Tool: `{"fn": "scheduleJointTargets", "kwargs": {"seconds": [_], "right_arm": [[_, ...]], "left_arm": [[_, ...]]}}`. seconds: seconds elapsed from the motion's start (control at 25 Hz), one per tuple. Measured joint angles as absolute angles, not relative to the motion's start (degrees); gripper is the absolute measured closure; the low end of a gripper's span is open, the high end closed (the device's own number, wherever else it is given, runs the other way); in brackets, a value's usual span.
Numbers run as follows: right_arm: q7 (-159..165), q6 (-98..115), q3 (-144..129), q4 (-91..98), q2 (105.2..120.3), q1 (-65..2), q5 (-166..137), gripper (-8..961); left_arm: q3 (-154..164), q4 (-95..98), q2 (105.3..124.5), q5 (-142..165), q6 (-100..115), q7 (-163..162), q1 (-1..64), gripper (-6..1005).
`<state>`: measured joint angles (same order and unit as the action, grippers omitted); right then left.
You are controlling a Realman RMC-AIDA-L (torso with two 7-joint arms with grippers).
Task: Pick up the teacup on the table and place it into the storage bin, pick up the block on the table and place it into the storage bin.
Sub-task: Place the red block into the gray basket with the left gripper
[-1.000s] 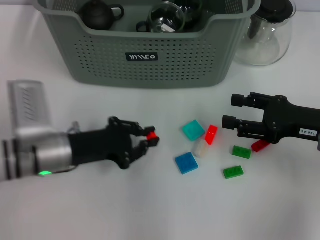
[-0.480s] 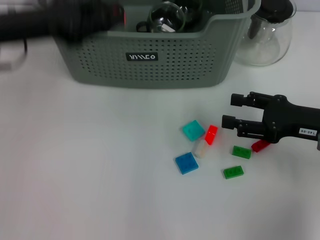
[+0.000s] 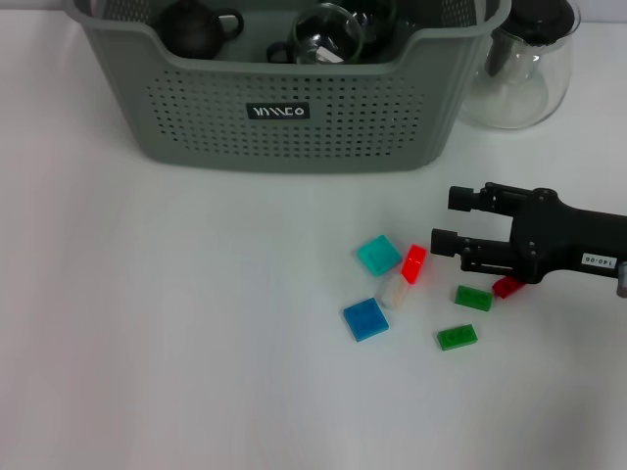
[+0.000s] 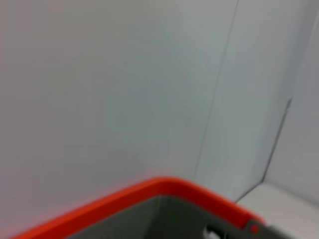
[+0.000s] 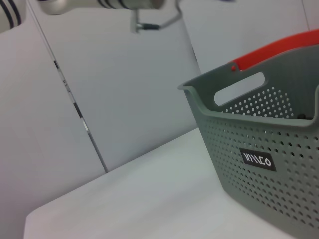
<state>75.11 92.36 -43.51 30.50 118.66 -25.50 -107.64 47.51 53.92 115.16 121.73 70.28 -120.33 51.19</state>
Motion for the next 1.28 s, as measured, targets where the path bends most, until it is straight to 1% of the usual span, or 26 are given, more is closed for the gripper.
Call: {"fn": "scheduleJointTargets", "kwargs": {"seconds": [0.08,0.28,0.48,0.6,0.72,0.76,0.92,1.0,1.12,1.16,1.28], "right_arm": [[75.1,92.3,-43.5,30.5,118.73,-25.6,-107.7,159],[75.1,92.3,-43.5,30.6,118.87,-25.6,-107.7,159],[75.1,92.1,-43.4,30.5,118.90,-25.4,-107.7,159],[75.1,92.1,-43.2,30.5,118.86,-25.3,-107.7,158],[75.1,92.0,-43.2,30.6,118.82,-25.5,-107.7,158],[75.2,92.1,-43.2,30.6,118.83,-25.5,-107.7,158],[75.5,92.0,-43.2,30.6,118.73,-25.9,-107.7,158],[75.6,92.0,-43.1,30.9,118.72,-26.0,-107.7,158],[75.9,92.0,-43.1,30.9,118.59,-26.2,-107.7,158],[76.1,92.0,-43.1,30.8,118.55,-26.2,-107.7,158],[76.5,92.0,-43.1,30.9,118.46,-26.2,-107.6,158]], "left_arm": [[51.2,51.5,116.00,123.7,65.3,-121.3,52.3,809],[55.6,44.5,118.29,127.2,54.3,-122.5,54.5,769],[56.3,38.7,117.99,127.8,53.0,-122.8,56.9,728],[56.0,40.0,118.11,127.6,53.5,-122.7,56.4,704],[55.5,47.7,118.89,125.5,56.7,-122.4,52.9,680],[55.4,50.7,119.28,124.5,58.2,-122.4,51.4,654],[50.9,65.8,121.60,117.3,67.9,-120.0,42.5,549],[45.4,71.7,122.88,110.3,78.0,-114.9,37.1,496],[36.9,73.4,123.90,103.7,92.2,-106.6,30.9,430],[32.9,72.0,124.05,103.1,97.9,-102.4,28.8,415],[27.1,66.2,124.34,105.9,106.1,-90.9,24.4,372]]}}
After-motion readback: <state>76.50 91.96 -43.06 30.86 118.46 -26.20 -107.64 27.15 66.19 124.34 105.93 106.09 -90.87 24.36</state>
